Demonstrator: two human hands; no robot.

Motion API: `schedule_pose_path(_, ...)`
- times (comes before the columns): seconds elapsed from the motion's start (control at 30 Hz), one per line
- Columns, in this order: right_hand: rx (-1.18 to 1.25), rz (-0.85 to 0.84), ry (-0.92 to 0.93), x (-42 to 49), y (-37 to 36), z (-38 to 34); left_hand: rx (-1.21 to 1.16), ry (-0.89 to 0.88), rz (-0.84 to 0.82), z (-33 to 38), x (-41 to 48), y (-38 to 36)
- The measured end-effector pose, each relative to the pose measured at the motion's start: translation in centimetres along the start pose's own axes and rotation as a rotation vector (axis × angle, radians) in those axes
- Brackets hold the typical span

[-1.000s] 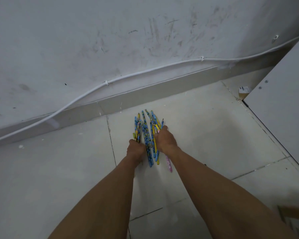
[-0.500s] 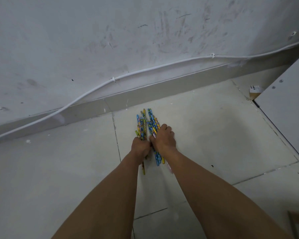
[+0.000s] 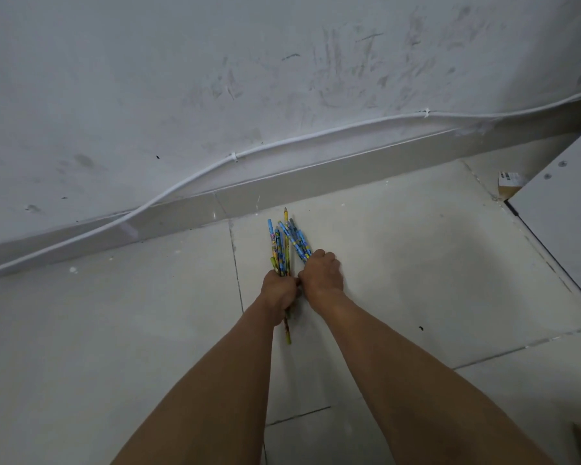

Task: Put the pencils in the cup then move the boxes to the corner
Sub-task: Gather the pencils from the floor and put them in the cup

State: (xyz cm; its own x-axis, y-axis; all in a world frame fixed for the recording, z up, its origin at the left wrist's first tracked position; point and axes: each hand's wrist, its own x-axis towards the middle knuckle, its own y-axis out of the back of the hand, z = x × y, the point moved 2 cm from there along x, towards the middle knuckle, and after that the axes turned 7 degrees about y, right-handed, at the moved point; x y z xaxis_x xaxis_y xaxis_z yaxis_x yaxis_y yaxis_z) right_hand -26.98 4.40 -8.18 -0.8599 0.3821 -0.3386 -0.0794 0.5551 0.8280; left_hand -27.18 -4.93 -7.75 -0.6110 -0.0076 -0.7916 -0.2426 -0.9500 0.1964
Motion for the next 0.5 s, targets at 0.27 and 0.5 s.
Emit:
schedule_pose_path(0.27, 0.019, -0.063, -0.01, 0.0, 0.7, 0.6, 0.003, 0.001, -0.041, -0.3, -0.5, -0.4)
schedule_pose_path(0.5, 0.155, -0.085, 0.034, -0.8, 2.5, 1.5, -0.007, -0.018, -0.065, -0.1, -1.8, -0.6)
